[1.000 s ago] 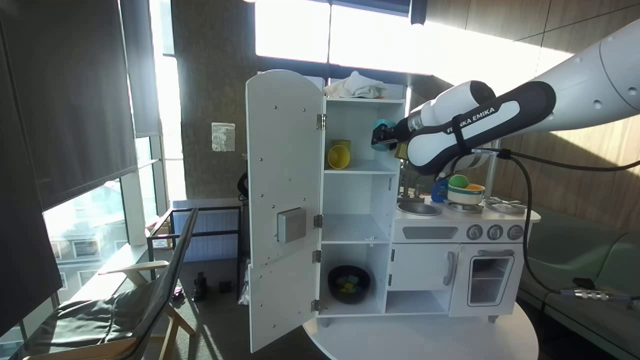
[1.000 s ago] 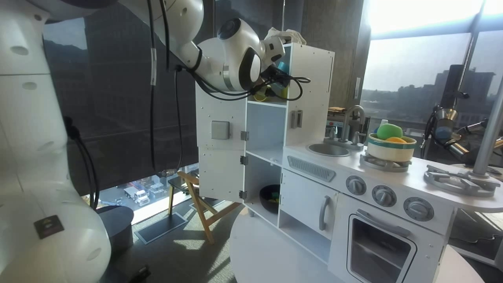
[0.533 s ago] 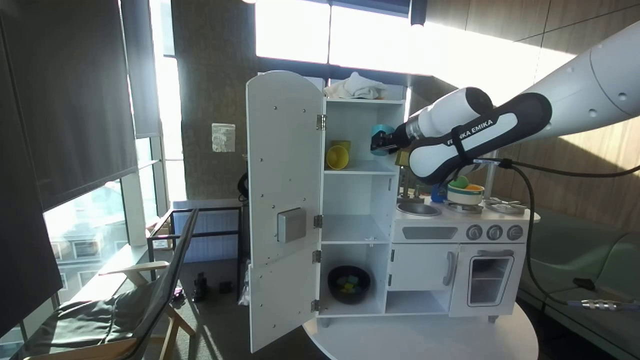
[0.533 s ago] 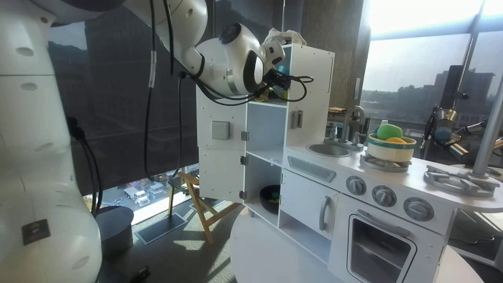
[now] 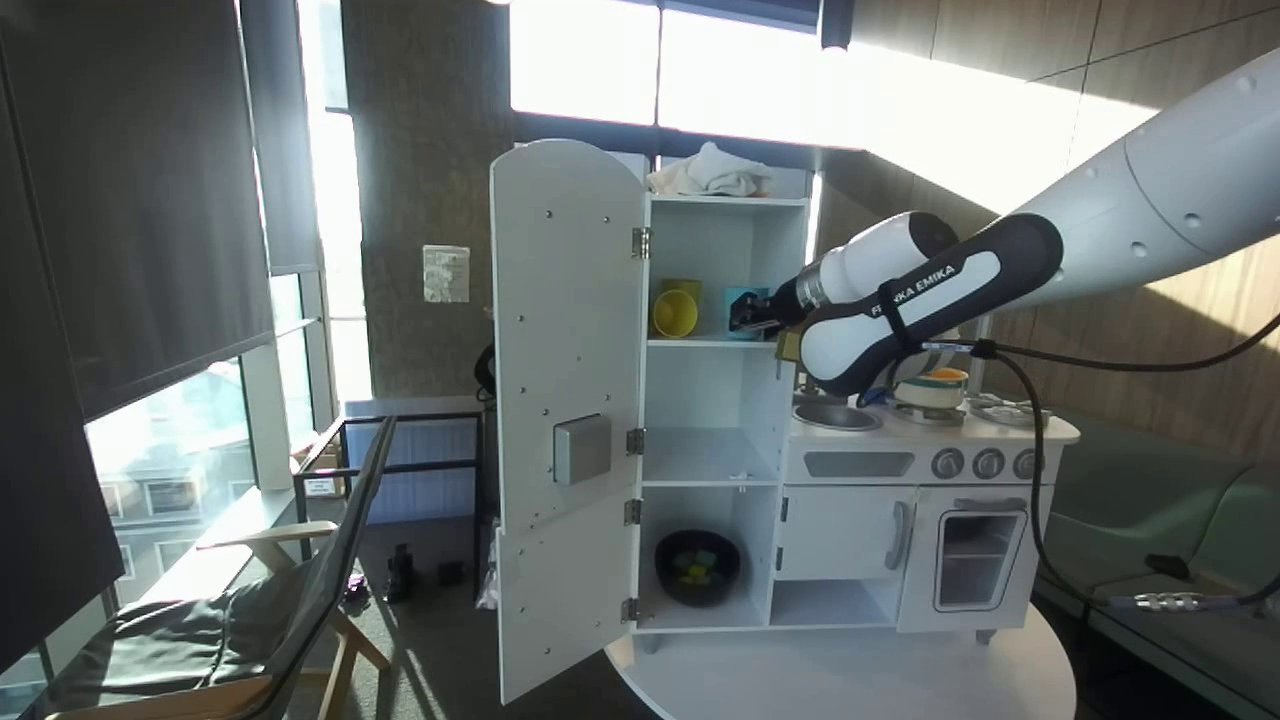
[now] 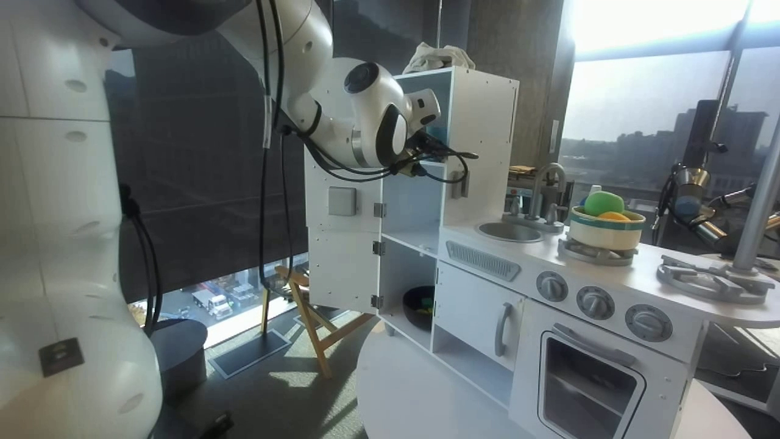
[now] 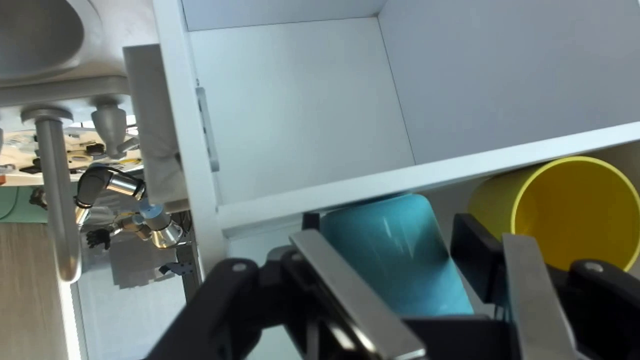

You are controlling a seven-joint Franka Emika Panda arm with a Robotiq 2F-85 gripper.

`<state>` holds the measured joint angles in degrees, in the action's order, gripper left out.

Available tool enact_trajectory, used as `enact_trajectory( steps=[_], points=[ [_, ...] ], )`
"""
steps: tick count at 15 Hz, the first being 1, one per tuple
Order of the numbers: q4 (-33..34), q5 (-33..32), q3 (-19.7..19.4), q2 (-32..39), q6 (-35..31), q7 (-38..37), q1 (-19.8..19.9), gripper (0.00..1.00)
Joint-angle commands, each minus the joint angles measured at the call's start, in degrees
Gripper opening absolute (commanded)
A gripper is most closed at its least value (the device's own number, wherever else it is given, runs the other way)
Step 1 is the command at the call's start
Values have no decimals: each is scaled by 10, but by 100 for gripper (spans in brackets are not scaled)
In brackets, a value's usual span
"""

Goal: Put the cups in the cabinet

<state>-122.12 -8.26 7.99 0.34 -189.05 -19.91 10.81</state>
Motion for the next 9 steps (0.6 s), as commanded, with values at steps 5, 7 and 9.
enact_trajectory(
  steps=[5,7,9],
  points=[
    [27,109,-41,43,-63,67,-80,100],
    [10,112,-44,27,-78,81,-87,100],
    [0,115,-47,17,-91,88,-91,100]
  ],
)
